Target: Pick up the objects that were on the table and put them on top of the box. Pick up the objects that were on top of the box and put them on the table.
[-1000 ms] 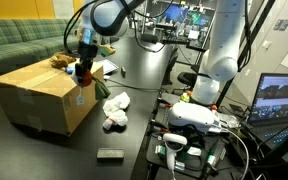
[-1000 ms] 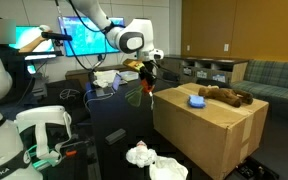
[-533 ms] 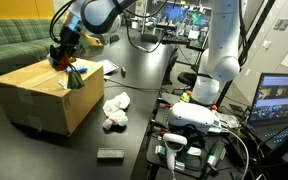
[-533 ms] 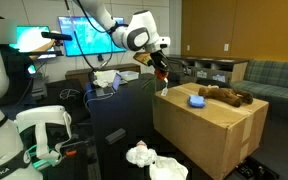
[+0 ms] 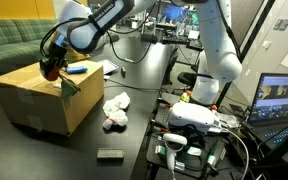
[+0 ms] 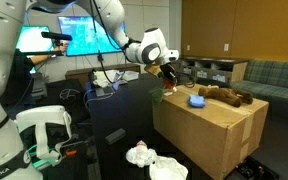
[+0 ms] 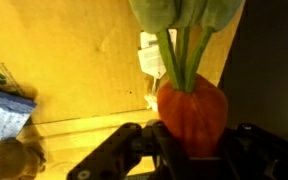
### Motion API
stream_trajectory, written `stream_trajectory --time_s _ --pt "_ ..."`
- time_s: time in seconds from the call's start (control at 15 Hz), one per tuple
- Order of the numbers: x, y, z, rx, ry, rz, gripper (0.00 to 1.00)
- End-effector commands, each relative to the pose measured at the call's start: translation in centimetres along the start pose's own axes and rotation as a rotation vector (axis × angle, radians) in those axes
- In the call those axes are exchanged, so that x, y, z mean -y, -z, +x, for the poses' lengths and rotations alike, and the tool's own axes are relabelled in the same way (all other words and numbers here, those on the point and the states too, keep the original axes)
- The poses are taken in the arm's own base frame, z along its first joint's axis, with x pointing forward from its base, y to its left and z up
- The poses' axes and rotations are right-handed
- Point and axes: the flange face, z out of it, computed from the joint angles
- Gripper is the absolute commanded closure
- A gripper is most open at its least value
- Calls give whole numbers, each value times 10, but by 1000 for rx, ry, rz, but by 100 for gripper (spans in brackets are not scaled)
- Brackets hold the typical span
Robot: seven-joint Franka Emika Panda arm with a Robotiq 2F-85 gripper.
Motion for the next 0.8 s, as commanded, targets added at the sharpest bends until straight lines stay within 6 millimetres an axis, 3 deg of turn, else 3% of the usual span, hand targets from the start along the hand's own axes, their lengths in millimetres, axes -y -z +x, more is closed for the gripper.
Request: stream_trajectory --time_s 0.0,0.07,0.13,0.2,0.27,0.4,0.73 --pt "4 -31 19 -13 -5 -37 96" --pt "3 -36 21 -15 -7 -46 94" --pt "3 -41 22 -17 -7 -53 79" --pt "2 -44 24 -22 -8 -62 80" --pt "2 -45 26 -29 -11 -69 54" --pt "0 -41 33 -43 -22 -81 50" --pt "-13 -33 44 -81 -60 -118 12"
